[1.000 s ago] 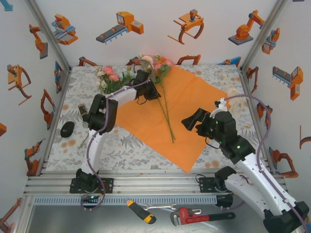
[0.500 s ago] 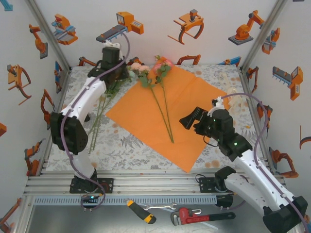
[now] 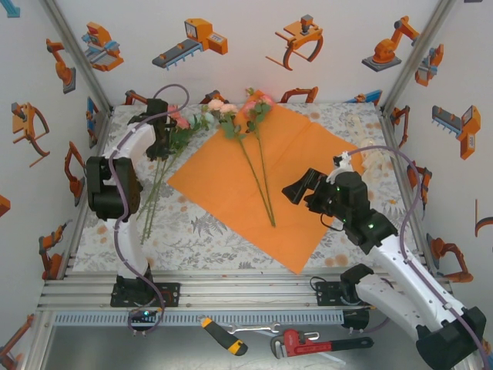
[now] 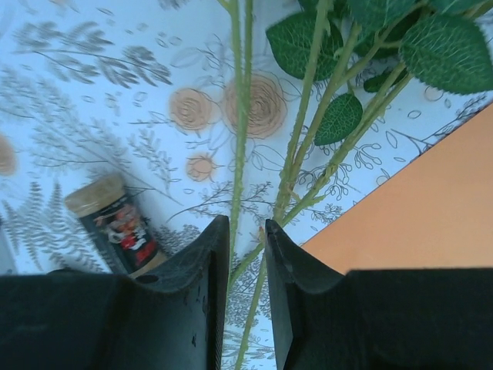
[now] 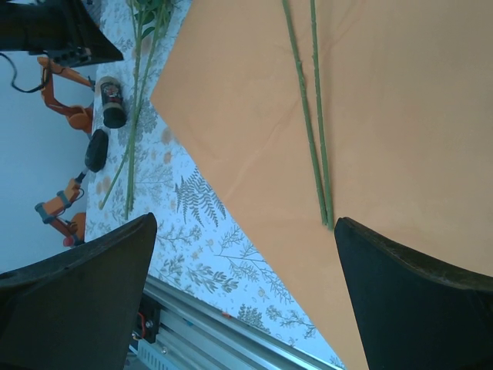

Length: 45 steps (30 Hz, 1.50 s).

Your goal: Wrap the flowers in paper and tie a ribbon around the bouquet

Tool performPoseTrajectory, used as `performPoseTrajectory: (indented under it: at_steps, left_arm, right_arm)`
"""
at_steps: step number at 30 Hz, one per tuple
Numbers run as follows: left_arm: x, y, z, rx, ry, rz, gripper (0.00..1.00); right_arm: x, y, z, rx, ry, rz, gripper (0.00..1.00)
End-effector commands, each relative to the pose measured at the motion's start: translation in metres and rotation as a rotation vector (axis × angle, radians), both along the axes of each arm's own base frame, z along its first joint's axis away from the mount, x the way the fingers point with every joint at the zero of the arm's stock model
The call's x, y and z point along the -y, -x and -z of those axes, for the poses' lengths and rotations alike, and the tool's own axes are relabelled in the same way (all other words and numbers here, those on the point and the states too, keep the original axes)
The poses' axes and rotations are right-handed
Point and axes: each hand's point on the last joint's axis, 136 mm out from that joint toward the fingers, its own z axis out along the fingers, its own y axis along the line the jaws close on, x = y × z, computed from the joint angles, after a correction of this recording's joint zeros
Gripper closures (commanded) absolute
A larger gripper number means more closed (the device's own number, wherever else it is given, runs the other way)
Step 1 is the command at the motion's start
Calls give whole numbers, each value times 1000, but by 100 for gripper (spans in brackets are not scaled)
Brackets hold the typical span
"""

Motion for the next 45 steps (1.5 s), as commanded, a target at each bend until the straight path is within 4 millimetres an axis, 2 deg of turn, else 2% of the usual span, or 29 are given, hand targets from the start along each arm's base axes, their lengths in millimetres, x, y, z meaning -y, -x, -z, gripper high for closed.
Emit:
performPoseTrajectory:
  at_steps: [1, 11, 20, 24, 29, 32, 35, 42, 45]
  left_arm:
    - [4, -4, 3, -28, 117, -4, 70]
    - [5, -8, 31, -77, 232, -29, 69]
    - [15, -9, 38, -95, 295, -10, 65]
    - [16, -8, 33, -87, 305, -3, 65]
    - [29, -11, 6, -3, 381, 34, 65]
    - [34, -13, -3, 58, 416, 54, 64]
    - [37, -13, -2, 68, 439, 58, 63]
    - [44, -14, 16, 30, 486, 56, 57]
    - [39, -15, 22, 20, 458, 33, 57]
  right_arm:
    - [8, 4, -2, 21, 11, 21, 12]
    - [11, 6, -3, 18, 13, 29, 13]
    - [11, 6, 0, 10, 14, 34, 13]
    - [11, 6, 0, 6, 14, 31, 13]
    - [11, 6, 1, 4, 15, 32, 13]
    - [10, 5, 1, 0, 10, 29, 13]
    - [10, 6, 1, 0, 9, 28, 13]
    - [11, 7, 2, -1, 15, 32, 13]
    - [12, 7, 1, 0, 13, 34, 13]
